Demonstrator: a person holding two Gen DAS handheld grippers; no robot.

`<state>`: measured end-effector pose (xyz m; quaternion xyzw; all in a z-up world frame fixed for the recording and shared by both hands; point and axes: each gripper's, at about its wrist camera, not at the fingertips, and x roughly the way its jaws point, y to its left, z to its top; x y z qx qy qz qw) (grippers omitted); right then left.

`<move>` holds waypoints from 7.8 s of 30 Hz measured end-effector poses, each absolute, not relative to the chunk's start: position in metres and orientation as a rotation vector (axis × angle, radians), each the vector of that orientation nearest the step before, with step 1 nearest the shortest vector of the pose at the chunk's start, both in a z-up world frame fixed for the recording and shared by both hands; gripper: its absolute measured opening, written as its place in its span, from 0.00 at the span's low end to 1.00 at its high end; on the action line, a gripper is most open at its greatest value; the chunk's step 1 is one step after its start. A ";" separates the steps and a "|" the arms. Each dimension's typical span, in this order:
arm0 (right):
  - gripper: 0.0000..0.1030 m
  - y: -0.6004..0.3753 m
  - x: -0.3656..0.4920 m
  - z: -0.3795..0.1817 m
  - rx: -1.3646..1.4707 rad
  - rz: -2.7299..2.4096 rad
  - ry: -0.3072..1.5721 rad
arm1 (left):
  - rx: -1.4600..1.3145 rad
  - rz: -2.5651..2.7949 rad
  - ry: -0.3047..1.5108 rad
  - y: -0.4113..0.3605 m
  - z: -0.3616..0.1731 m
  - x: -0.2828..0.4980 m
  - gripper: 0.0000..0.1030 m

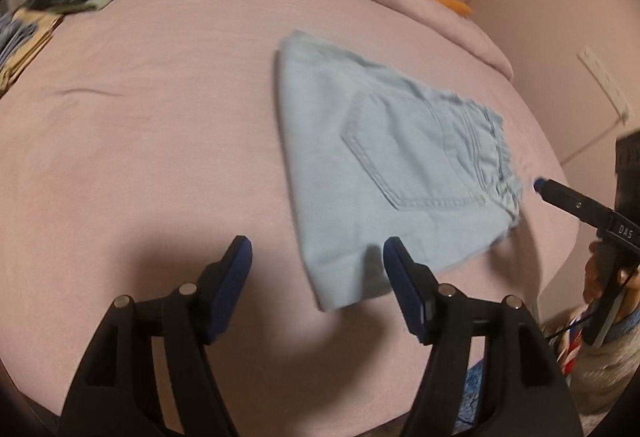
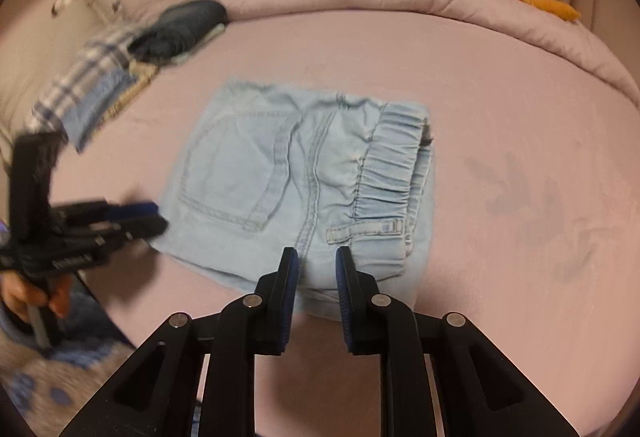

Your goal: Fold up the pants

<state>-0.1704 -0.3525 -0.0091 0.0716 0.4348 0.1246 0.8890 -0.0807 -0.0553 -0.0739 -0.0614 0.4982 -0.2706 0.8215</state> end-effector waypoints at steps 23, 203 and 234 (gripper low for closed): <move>0.77 -0.420 -0.140 -0.066 0.748 0.316 1.028 | -0.304 -0.710 1.188 -0.078 -0.080 -0.041 0.66; 0.69 -0.347 -0.045 -0.043 0.378 0.269 0.998 | -0.008 -0.353 1.035 -0.040 -0.073 0.029 0.81; 0.97 -0.316 -0.128 0.032 0.172 0.195 0.864 | 0.055 -0.220 0.897 -0.044 0.040 -0.088 0.99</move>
